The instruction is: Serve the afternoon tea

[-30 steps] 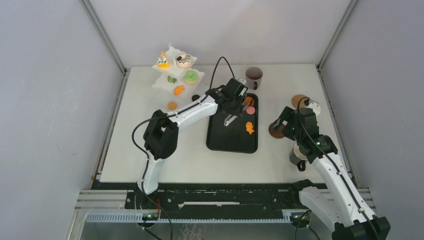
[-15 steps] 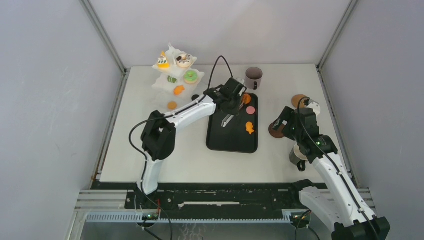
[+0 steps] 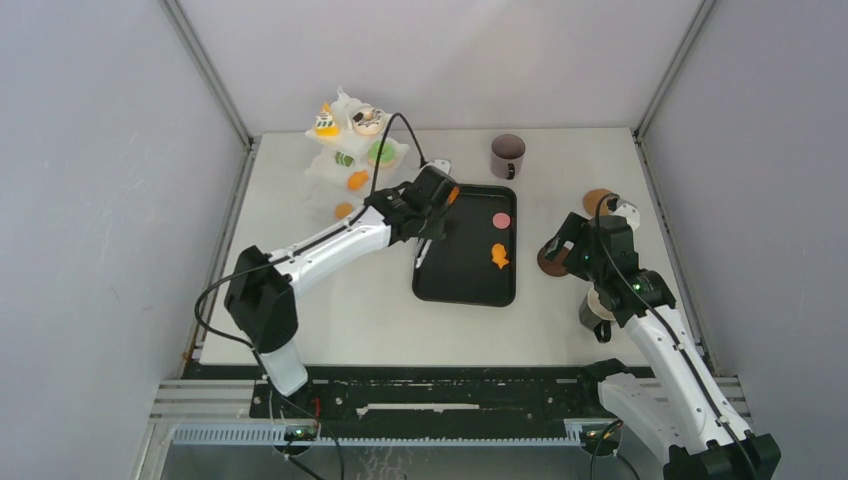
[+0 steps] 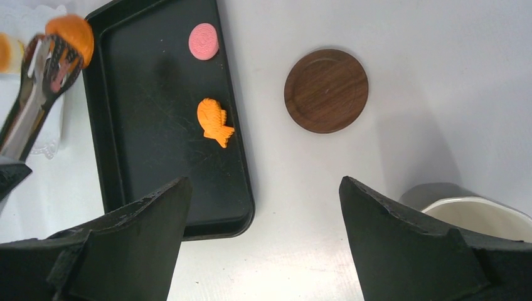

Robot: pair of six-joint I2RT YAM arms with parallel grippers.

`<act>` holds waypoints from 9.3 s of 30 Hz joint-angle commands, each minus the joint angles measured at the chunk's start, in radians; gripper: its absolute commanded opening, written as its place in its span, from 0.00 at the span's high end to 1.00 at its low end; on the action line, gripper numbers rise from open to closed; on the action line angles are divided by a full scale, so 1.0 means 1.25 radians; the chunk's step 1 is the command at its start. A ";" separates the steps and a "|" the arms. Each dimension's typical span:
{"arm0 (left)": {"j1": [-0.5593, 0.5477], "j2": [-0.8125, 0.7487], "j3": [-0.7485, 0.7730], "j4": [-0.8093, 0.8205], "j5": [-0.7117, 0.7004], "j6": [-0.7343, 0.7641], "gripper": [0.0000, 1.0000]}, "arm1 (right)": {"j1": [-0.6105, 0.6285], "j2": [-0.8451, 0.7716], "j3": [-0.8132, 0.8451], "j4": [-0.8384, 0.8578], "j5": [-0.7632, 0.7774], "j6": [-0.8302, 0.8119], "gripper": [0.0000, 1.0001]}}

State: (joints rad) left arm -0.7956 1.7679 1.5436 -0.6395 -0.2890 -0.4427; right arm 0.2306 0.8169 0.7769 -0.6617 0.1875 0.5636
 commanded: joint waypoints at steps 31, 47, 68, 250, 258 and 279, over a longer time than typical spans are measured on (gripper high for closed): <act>0.192 -0.180 -0.364 0.144 -0.100 -0.146 0.62 | 0.027 -0.005 -0.002 0.030 0.011 0.005 0.05; 0.191 -0.291 -0.402 0.107 -0.054 -0.165 0.50 | 0.028 -0.013 -0.002 0.018 0.017 0.011 0.05; 0.149 -0.598 -0.539 -0.109 -0.209 -0.264 0.93 | 0.036 -0.038 -0.026 0.025 0.010 0.019 0.05; 0.077 -0.588 -0.547 0.200 -0.104 0.029 0.13 | -0.369 0.923 0.575 -0.058 -0.041 -0.146 0.54; 0.077 -0.619 -0.554 0.186 -0.069 0.037 0.12 | -0.346 0.660 0.539 -0.070 -0.001 -0.118 0.25; 0.077 -0.633 -0.513 0.117 -0.027 0.076 0.12 | -0.347 -0.016 0.136 -0.536 0.049 0.133 0.25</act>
State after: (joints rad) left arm -0.7044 0.9924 0.8639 -0.4908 -0.3317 -0.3820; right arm -0.1913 0.8669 0.9516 -1.2659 0.2848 0.7425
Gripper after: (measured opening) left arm 0.875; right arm 0.739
